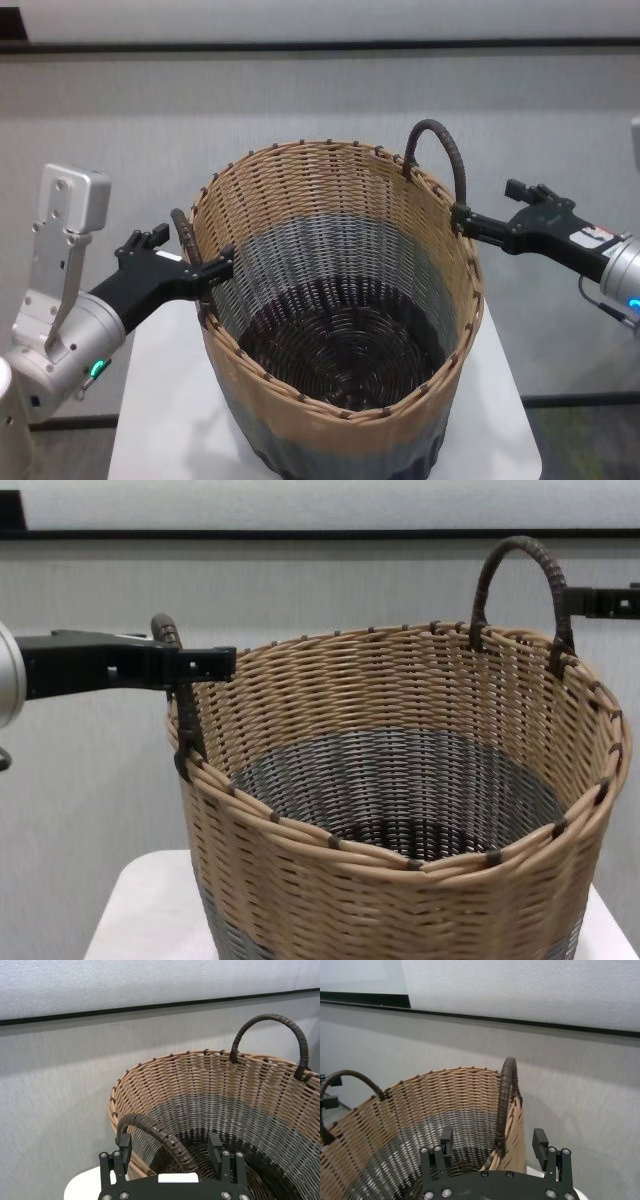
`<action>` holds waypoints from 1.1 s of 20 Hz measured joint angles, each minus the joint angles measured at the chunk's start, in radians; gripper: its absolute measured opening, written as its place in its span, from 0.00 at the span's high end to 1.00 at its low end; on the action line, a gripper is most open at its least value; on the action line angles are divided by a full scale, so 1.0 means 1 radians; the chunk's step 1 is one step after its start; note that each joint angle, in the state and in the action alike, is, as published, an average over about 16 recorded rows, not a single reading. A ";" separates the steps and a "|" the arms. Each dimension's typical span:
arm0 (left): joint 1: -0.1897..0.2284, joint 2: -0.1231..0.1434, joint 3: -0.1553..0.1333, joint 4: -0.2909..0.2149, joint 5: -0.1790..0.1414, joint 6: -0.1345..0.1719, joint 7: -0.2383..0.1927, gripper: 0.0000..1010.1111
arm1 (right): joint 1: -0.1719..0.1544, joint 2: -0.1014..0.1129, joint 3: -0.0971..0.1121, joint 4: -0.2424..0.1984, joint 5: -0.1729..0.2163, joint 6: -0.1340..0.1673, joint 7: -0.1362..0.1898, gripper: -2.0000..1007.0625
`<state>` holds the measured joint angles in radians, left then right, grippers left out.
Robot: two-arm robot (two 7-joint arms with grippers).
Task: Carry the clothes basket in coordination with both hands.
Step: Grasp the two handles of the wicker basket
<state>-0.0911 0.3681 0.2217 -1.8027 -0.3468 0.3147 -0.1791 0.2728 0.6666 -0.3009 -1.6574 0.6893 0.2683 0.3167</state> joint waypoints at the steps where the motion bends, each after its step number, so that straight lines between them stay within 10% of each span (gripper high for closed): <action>1: 0.001 -0.002 -0.002 0.001 0.000 -0.002 -0.003 0.01 | 0.003 -0.001 0.000 0.001 -0.005 0.003 -0.002 0.00; 22: 0.018 -0.007 -0.038 0.014 -0.016 -0.032 -0.033 0.01 | 0.123 -0.096 -0.027 0.116 -0.122 0.022 -0.002 0.00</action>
<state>-0.0732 0.3614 0.1838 -1.7889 -0.3631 0.2827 -0.2118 0.3953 0.5702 -0.3281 -1.5417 0.5672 0.2901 0.3144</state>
